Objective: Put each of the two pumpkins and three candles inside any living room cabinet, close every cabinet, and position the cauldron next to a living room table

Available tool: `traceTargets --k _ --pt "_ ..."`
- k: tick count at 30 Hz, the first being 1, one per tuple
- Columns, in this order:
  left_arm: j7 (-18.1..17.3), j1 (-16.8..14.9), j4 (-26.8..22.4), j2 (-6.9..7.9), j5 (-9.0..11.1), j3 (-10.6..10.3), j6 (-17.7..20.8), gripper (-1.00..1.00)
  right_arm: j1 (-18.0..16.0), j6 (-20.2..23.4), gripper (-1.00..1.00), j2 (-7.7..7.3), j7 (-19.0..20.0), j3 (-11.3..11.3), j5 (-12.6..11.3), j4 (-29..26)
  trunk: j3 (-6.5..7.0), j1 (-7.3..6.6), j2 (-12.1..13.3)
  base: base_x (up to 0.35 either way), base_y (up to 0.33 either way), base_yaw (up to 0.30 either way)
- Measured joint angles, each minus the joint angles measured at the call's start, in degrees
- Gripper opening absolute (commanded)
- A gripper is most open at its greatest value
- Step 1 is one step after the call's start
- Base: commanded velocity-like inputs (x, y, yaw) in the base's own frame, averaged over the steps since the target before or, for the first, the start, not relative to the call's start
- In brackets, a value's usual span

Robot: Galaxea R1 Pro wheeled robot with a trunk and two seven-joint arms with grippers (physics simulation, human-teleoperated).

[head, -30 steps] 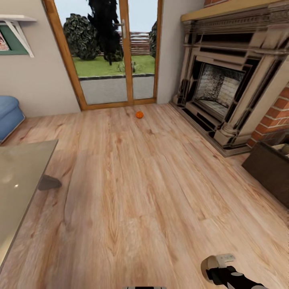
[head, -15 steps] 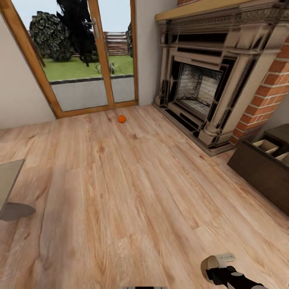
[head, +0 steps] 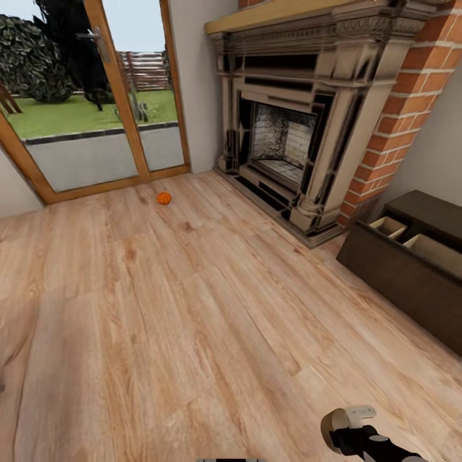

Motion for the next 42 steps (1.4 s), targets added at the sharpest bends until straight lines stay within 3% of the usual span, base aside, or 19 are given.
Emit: traceTargets --k 20,42 --pt "0.00 0.00 -0.04 0.00 -0.17 0.09 0.00 1.00 0.00 0.00 -1.00 -0.01 0.04 0.01 0.00 0.00 0.44 0.00 0.00 0.012 0.007 -0.281" --pt "0.00 0.00 -0.04 0.00 -0.28 0.05 0.00 1.00 0.00 0.00 -1.00 0.00 0.04 -0.07 -0.01 -0.01 0.99 0.00 0.00 0.237 0.178 -0.281"
